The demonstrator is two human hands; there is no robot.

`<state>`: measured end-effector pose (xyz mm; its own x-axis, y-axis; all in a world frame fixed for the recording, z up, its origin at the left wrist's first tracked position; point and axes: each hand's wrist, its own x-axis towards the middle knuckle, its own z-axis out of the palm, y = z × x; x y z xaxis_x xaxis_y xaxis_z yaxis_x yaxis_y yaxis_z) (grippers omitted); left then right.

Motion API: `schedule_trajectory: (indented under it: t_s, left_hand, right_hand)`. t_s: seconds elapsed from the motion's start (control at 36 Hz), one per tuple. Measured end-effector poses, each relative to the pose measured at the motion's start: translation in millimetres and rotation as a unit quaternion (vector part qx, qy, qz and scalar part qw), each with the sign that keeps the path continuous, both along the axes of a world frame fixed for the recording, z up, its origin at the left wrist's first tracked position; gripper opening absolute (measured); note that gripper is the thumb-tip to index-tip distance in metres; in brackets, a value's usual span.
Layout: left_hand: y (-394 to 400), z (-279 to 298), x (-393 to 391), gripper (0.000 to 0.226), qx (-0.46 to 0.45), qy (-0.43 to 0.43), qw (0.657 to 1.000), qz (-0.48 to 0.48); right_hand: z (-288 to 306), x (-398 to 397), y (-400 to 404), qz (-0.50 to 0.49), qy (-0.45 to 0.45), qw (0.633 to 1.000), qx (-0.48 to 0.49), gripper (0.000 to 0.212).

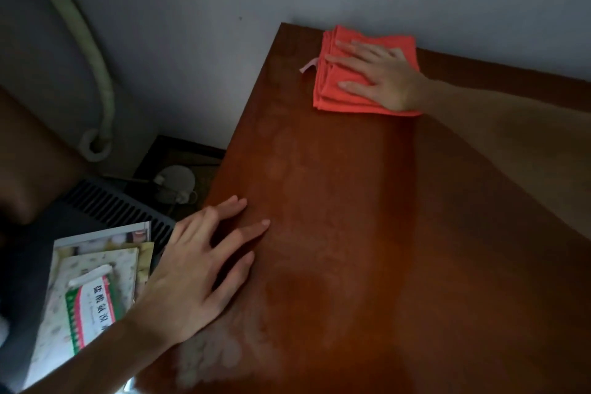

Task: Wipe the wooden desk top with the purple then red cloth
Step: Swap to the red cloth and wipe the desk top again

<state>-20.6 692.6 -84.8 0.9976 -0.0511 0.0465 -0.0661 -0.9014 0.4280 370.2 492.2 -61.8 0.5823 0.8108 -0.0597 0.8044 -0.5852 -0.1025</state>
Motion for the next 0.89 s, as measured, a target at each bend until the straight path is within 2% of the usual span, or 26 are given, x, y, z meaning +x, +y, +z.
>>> schedule_trajectory:
  t_s: [0.17,0.25,0.42,0.67,0.78,0.89]
  left_hand:
    - [-2,0,3,0.044,-0.005,-0.01,1.0,0.003]
    - [-2,-1,3,0.045,-0.006,-0.017,1.0,0.001]
    - [-1,-2,4,0.05,-0.045,-0.042,0.998,0.03]
    - [2,-8,1,0.049,-0.106,-0.083,0.99,0.039]
    - [4,-9,-3,0.048,-0.171,-0.114,0.976,0.067]
    - [11,-10,-12,0.044,-0.208,-0.115,0.968,0.08]
  right_hand:
    - [-1,8,13,-0.088,-0.004,0.996,0.033,0.078]
    - [-5,5,14,-0.106,-0.002,0.994,0.026,0.067]
    - [-10,-34,26,-0.186,0.01,0.982,0.023,0.062]
    - [-17,-175,31,-0.189,0.01,0.982,0.02,0.068]
    - [-16,-266,30,-0.175,0.012,0.984,0.01,0.082]
    - [-16,-368,20,-0.124,-0.005,0.992,0.026,0.076]
